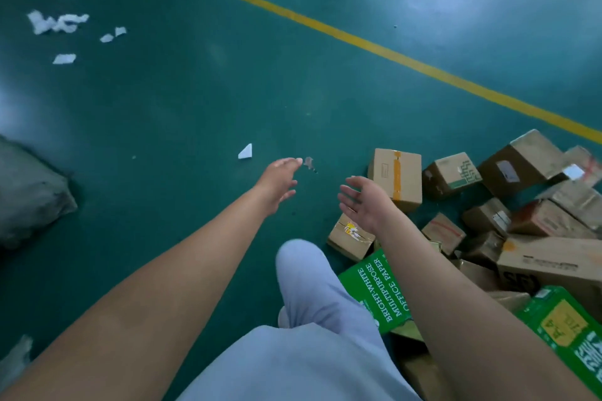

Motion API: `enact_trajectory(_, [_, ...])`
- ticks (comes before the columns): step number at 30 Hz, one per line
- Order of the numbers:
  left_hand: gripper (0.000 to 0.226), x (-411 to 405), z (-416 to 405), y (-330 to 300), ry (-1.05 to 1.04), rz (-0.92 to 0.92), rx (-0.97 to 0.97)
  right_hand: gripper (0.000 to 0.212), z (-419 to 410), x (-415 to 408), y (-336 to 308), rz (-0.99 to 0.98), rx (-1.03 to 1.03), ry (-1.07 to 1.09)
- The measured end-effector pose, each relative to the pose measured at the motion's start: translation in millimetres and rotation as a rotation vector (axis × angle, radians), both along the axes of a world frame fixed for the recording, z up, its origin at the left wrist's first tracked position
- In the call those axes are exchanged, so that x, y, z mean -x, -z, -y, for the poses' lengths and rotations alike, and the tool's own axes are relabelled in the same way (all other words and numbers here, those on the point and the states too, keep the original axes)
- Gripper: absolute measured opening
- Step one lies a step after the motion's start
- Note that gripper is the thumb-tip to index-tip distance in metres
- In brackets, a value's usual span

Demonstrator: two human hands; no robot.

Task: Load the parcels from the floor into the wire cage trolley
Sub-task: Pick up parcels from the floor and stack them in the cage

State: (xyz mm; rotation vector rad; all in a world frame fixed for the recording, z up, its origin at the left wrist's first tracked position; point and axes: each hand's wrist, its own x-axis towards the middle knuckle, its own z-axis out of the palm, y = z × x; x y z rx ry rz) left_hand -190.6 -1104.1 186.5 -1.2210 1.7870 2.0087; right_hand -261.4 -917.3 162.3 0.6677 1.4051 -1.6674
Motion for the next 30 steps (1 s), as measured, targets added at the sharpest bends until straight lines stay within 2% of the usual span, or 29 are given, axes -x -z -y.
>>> enact_trajectory(3, [0.03,40.6,15.5,3.3,0.055,0.0,0.02,0.031,6.7,25.2,10.7,0.012,0.002,0.086])
enact_trajectory(7, [0.031,96.2,30.7,22.6,0.138,0.029,0.014,0.033,11.5,64.0,24.1,0.016,0.009,0.186])
enact_trajectory(15, [0.041,290.3,26.8,100.3,0.437,0.161,0.054,0.032,-7.8,198.3,96.3,0.081,-0.021,0.478])
enact_trajectory(18, [0.042,391.7,12.0,130.2,0.615,0.253,0.101,0.029,-25.4,261.3,125.3,0.15,-0.071,0.594])
enact_trajectory(23, [0.039,527.1,-23.6,160.3,0.825,0.278,0.208,0.031,-51.1,342.4,156.9,0.188,-0.211,0.663])
enact_trajectory(27, [0.04,597.4,-54.7,208.9,1.012,0.308,0.259,0.021,-63.1,381.4,193.4,0.279,-0.242,0.738])
enact_trajectory(30, [0.041,630.6,-76.4,258.2,1.138,0.332,0.282,0.033,-68.0,392.6,233.8,0.333,-0.282,0.754])
